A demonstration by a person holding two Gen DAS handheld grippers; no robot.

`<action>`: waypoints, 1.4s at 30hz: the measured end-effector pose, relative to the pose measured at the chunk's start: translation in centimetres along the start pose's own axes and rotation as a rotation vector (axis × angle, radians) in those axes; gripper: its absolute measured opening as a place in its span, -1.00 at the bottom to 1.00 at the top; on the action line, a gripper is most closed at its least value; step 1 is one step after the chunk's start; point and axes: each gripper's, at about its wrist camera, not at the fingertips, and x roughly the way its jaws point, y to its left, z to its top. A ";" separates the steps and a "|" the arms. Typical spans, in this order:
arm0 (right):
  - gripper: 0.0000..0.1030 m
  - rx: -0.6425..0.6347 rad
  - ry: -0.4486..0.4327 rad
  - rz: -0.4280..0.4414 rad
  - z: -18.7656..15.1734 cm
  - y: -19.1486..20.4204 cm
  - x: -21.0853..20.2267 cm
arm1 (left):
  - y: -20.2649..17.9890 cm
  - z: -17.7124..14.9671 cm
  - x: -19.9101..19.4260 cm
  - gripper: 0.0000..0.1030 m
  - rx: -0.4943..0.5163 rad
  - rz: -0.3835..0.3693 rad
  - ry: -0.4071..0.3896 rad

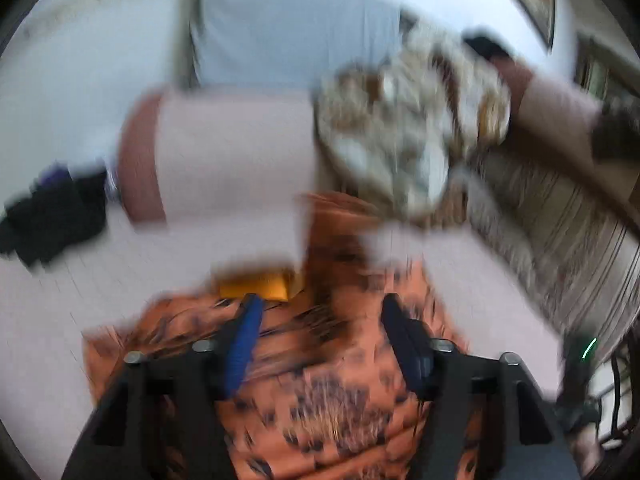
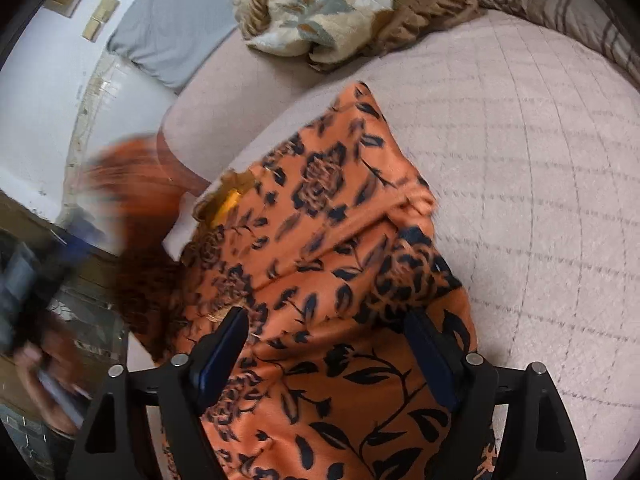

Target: Fold small clothes

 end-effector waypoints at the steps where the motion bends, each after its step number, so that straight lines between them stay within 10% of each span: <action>1: 0.71 -0.010 -0.006 0.010 0.2 0.3 -0.3 | 1.0 -1.5 0.8 0.26 -0.025 0.015 0.043; 10: 0.75 -0.100 0.019 0.015 5.4 3.9 3.7 | 15.2 -10.5 -4.0 0.28 -0.342 0.279 0.088; 16: 0.70 -0.161 0.118 -0.204 9.6 4.9 11.4 | 19.6 -14.7 -4.7 0.28 -0.443 0.287 0.138; 17: 0.62 -0.175 0.142 -0.218 9.5 5.1 12.3 | 19.2 -14.9 -4.6 0.28 -0.431 0.278 0.141; 20: -0.61 -0.292 0.189 -0.297 8.8 7.2 13.6 | 18.0 -15.1 -3.3 0.28 -0.374 0.266 0.157; 22: -0.70 -0.294 0.203 -0.282 8.7 7.9 13.2 | 18.1 -15.4 -2.2 0.28 -0.362 0.282 0.195; 28: -0.69 -0.330 0.029 -0.276 8.2 9.8 6.2 | 19.4 -15.6 -1.9 0.04 -0.407 0.273 0.182; 33: -0.43 -0.232 0.177 -0.288 5.1 4.0 9.8 | 19.5 -15.8 -2.1 0.02 -0.425 0.263 0.196; 36: 0.47 -0.188 0.133 -0.187 5.2 4.1 8.3 | 19.3 -14.9 -2.8 0.04 -0.407 0.245 0.167; 42: 0.51 -0.206 0.012 -0.155 7.0 6.0 6.0 | 21.4 -11.5 -0.8 0.07 -0.437 0.237 0.147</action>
